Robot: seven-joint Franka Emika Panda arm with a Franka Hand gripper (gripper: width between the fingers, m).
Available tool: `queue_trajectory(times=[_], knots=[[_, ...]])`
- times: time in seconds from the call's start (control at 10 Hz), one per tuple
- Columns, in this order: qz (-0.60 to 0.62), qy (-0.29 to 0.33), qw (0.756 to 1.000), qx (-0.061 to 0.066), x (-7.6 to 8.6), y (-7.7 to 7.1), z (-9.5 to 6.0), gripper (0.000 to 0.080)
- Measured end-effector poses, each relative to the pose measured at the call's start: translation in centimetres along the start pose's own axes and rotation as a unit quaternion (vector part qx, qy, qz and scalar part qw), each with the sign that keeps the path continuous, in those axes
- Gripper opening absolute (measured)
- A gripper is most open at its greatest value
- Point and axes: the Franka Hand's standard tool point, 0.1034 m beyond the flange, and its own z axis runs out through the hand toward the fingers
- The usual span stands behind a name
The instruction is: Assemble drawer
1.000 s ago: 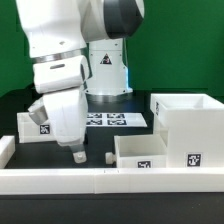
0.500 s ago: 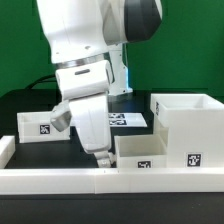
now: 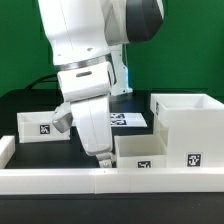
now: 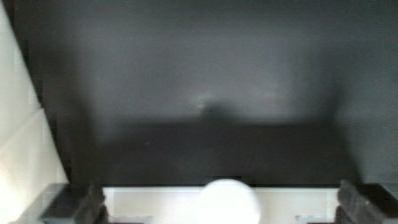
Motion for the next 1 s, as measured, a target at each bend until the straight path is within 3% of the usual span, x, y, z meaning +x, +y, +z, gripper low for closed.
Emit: queue_trajectory(times=[0.5,0.9,1.0], knots=[[-0.018,0.008,1.000,0.001,2.7,0.4,0.7,0.0649],[-0.018,0.018,1.000,0.011,7.0,0.1,2.0,0.0649],[-0.013,0.018,1.000,0.012,7.2,0.1,2.1,0.0649]])
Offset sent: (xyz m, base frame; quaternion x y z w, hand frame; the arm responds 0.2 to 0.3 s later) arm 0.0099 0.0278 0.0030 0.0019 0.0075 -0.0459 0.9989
